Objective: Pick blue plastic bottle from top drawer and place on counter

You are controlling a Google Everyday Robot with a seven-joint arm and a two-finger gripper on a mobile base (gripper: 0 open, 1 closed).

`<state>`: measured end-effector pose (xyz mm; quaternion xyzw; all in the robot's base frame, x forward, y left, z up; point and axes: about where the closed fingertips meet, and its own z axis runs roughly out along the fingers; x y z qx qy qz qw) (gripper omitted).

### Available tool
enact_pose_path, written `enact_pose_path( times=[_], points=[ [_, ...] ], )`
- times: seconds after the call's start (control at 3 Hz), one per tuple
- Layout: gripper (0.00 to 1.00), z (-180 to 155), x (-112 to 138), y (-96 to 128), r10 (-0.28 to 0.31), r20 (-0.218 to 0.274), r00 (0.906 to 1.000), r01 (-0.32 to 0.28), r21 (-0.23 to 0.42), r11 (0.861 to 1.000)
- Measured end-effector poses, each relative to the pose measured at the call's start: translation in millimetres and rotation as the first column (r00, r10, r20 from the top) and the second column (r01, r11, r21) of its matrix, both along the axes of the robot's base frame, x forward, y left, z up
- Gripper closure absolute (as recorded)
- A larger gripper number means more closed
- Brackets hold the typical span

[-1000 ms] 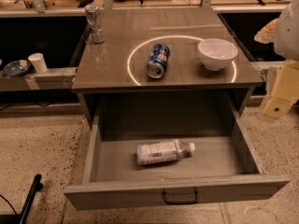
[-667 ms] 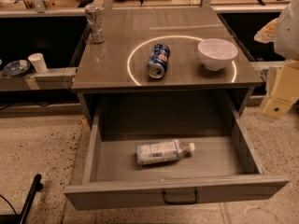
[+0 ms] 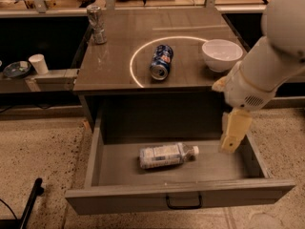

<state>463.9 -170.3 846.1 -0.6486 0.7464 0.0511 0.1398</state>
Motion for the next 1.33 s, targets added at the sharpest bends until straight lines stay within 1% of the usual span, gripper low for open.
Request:
enact_pose_path(
  times=[0.33,0.67,1.0,1.33],
  points=[
    [0.0,-99.5,-0.9,43.8,0.091,-0.108,0.99,-0.083,0.079,0.993],
    [0.0,-139.3,0.0,71.4,0.148,-0.137,0.9795,-0.132,0.121,0.984],
    [0.0,-180.5,5.0,97.2,0.203,-0.131,0.9703,-0.188,0.119,0.975],
    [0.17,-207.8,15.0,110.9,0.264,-0.1,0.9594,-0.256,0.083,0.963]
  ],
)
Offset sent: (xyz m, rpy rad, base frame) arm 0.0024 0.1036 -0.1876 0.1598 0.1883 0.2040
